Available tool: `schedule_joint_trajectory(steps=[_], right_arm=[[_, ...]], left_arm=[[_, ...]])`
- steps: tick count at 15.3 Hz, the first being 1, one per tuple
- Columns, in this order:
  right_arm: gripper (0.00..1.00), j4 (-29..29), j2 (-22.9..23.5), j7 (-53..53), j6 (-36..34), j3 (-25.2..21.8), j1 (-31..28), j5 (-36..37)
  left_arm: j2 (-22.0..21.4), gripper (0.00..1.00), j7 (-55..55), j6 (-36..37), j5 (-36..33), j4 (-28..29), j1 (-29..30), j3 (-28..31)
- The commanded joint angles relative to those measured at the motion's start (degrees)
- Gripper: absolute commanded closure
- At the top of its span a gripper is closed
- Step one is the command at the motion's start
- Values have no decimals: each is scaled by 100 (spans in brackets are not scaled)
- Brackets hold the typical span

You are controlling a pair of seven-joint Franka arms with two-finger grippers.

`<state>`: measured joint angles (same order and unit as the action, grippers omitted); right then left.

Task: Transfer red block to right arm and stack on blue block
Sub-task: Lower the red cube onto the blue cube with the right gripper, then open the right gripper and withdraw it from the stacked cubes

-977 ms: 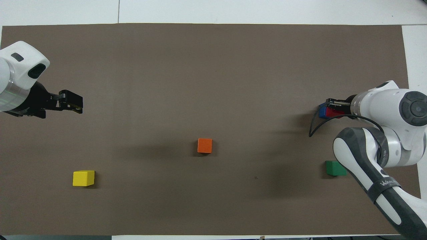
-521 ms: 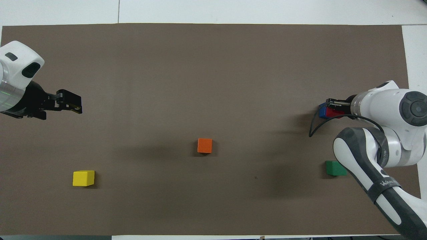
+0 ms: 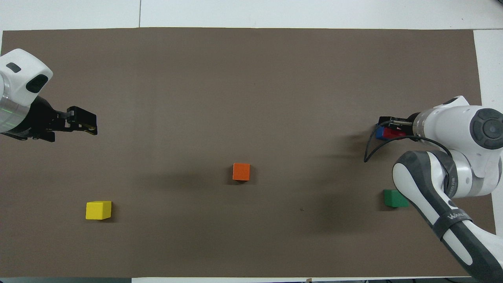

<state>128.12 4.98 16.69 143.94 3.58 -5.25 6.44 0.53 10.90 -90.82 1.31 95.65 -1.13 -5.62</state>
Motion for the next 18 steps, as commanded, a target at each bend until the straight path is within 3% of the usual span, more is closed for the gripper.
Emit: schedule_joint_trajectory(steps=[1,9,14,18], right_arm=[[0,47,-94,80,20,37,-82,164],[0,-1587,-111,-156,-2447,72,-20,-186],[0,-2167,-313,-1087,-3993,64,-64,-425],[0,-2326,-673,-1422,-4619,37,-82,-425]], left_arm=[[-62,0,-289,-146,36,33,-54,43],[-62,0,-378,-182,-87,33,16,43],[-71,0,-369,-146,-78,42,34,43],[-71,0,-369,-129,-78,42,34,43]])
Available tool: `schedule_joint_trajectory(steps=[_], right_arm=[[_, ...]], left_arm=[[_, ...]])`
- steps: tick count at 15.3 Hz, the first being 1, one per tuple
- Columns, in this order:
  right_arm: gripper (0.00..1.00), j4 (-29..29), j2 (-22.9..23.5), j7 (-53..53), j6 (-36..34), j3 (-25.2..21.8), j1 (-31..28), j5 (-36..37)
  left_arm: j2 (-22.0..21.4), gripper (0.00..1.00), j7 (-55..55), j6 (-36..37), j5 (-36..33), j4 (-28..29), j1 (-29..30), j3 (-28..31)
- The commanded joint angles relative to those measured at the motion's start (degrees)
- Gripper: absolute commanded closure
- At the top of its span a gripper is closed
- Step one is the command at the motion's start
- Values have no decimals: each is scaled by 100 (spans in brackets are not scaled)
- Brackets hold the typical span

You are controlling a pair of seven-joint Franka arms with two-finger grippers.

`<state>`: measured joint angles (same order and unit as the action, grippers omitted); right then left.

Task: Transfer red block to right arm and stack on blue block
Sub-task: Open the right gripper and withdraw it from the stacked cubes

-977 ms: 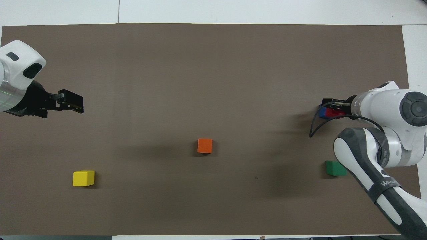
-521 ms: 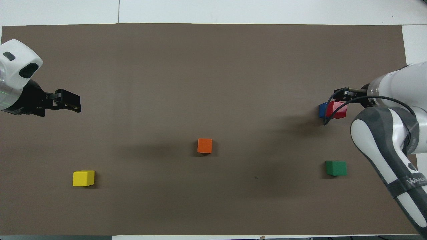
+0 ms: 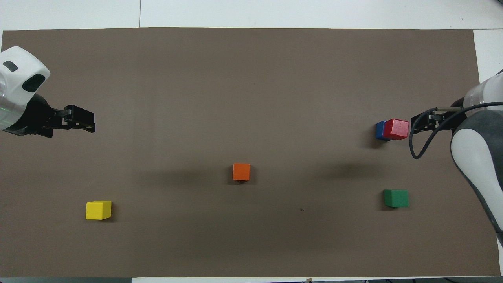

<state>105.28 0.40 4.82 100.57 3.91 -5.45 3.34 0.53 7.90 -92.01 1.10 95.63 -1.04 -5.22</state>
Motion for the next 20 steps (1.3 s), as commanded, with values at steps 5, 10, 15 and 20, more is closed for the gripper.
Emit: schedule_joint_trajectory(steps=[5,10,15,20], right_arm=[[0,-655,-340,-517,-1054,-13,-97,-123],[0,-1035,-102,-517,-1259,-13,-97,-123],[0,-1027,-102,-526,-1242,-13,-123,-123],[0,-1000,-110,-491,-1241,-13,-141,-132]], left_arm=[[-71,0,-69,-9,-57,43,25,3],[-71,0,-69,-9,-57,43,17,3],[-71,0,-69,-10,-57,43,25,3],[-71,0,-69,-9,-57,43,25,3]])
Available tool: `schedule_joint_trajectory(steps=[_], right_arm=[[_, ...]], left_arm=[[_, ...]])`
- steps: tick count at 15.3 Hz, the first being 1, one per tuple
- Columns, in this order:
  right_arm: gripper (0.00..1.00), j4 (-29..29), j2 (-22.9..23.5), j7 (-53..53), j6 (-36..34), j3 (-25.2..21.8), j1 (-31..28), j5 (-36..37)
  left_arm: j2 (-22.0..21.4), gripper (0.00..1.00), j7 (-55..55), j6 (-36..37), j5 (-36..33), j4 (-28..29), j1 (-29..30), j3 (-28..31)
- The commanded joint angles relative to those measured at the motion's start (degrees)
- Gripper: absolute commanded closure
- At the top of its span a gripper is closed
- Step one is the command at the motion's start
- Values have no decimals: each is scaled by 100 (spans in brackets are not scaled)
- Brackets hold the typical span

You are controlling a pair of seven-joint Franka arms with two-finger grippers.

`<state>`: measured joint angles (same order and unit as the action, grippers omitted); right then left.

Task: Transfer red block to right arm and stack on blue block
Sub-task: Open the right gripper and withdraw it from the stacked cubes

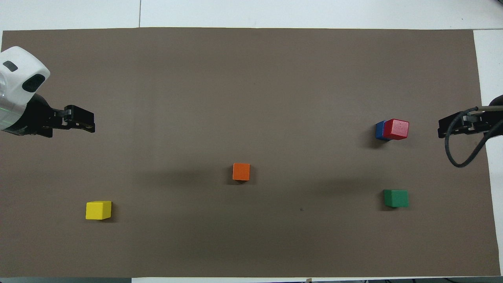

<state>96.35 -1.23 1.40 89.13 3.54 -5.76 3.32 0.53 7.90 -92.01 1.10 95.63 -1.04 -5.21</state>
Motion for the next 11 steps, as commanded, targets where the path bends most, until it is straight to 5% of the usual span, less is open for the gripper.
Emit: schedule_joint_trajectory(steps=[1,11], right_arm=[[0,-108,53,-148,-97,24,-109,-130],[0,-116,53,-148,-9,15,-179,-165]], left_arm=[[-71,0,-69,-9,-57,43,25,3],[-71,0,-69,-9,-57,43,25,3]])
